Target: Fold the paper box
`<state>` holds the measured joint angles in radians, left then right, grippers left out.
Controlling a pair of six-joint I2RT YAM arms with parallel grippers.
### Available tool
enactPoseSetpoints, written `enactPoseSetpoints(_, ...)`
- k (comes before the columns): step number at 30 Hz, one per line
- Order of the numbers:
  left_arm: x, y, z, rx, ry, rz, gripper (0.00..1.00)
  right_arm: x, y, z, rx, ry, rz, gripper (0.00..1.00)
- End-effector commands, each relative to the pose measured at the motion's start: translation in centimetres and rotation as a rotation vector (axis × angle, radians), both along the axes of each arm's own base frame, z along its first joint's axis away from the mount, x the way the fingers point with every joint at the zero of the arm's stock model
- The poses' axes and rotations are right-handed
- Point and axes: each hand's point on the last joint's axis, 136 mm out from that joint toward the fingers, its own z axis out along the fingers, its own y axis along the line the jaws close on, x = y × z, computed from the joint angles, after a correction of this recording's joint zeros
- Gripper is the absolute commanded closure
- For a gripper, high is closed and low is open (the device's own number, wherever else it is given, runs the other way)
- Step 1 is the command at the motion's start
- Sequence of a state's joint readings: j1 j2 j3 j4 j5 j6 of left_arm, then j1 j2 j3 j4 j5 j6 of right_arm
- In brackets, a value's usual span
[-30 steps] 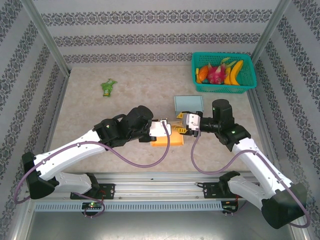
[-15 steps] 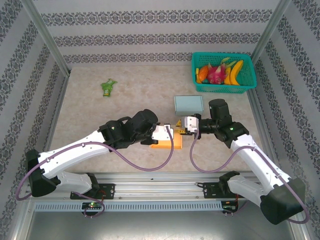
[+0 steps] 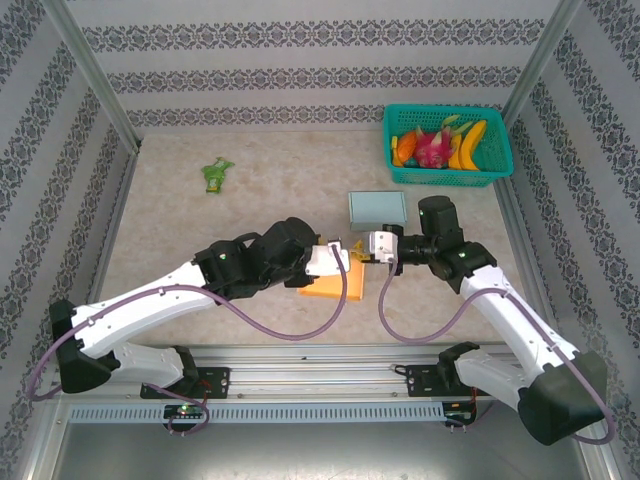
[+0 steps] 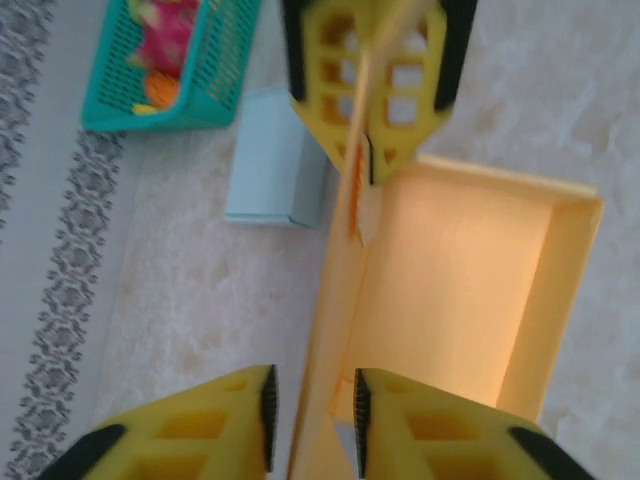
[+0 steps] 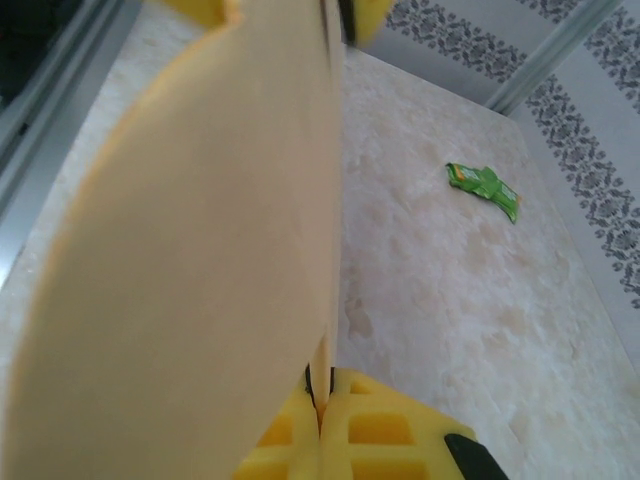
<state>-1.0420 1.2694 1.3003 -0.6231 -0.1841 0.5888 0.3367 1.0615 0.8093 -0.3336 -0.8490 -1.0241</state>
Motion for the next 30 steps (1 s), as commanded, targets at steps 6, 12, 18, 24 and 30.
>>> enactPoseSetpoints(6,0.8,6.5,6.8,-0.701,0.018,0.466,0.36,1.9,0.7,0.0,0.049,-0.033,0.009,1.0)
enactPoseSetpoints(12,5.6,18.8,-2.0,-0.963,0.35,1.13,0.19,2.6,0.8,-1.0,0.049,0.004,0.023,1.0)
enactPoseSetpoints(18,7.7,18.3,-7.8,-1.005,0.819,1.349,0.12,2.6,1.7,-1.6,0.066,-0.011,0.039,1.0)
enactPoseSetpoints(24,7.2,17.3,-8.7,-1.074,0.995,1.503,0.11,2.8,3.1,-1.9,0.112,-0.02,0.072,1.0)
enactPoseSetpoints(30,6.5,17.7,-8.2,-1.206,0.974,1.559,0.11,3.0,4.8,-3.8,0.112,-0.007,0.107,1.0)
